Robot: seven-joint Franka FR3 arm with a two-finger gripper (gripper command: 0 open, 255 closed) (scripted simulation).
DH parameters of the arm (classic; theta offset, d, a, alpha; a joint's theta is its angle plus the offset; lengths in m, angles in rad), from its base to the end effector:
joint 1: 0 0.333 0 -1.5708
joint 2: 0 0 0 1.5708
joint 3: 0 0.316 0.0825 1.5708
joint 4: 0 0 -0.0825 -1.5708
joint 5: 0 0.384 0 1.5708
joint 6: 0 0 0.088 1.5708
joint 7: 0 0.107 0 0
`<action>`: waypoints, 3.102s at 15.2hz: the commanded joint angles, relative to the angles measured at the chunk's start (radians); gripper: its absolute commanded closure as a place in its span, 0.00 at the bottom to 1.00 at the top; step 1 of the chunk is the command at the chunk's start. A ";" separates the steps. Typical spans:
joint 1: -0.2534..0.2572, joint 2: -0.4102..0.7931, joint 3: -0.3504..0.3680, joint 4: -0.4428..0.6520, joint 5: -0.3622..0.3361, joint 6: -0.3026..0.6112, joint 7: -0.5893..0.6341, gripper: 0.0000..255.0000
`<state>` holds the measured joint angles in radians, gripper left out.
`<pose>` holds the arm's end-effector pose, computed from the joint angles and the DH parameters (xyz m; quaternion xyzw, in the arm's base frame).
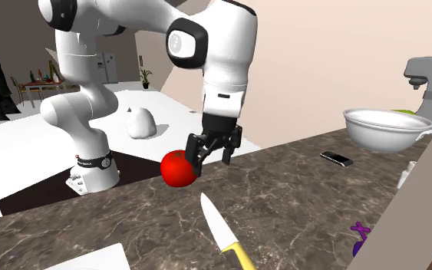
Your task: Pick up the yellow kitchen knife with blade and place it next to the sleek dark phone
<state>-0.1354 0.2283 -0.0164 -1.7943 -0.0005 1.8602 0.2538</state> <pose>0.5960 -0.0907 0.4089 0.9763 -0.2006 -0.0809 0.0062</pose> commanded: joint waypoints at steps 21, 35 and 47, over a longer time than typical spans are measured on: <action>-0.064 0.522 -0.040 0.505 0.023 -0.006 0.025 0.00; -0.064 0.523 -0.040 0.506 0.023 -0.006 0.025 1.00; -0.064 0.476 -0.041 0.564 0.021 -0.111 0.025 1.00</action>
<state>-0.1991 0.7079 -0.0573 -1.2387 0.0209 1.7622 0.2796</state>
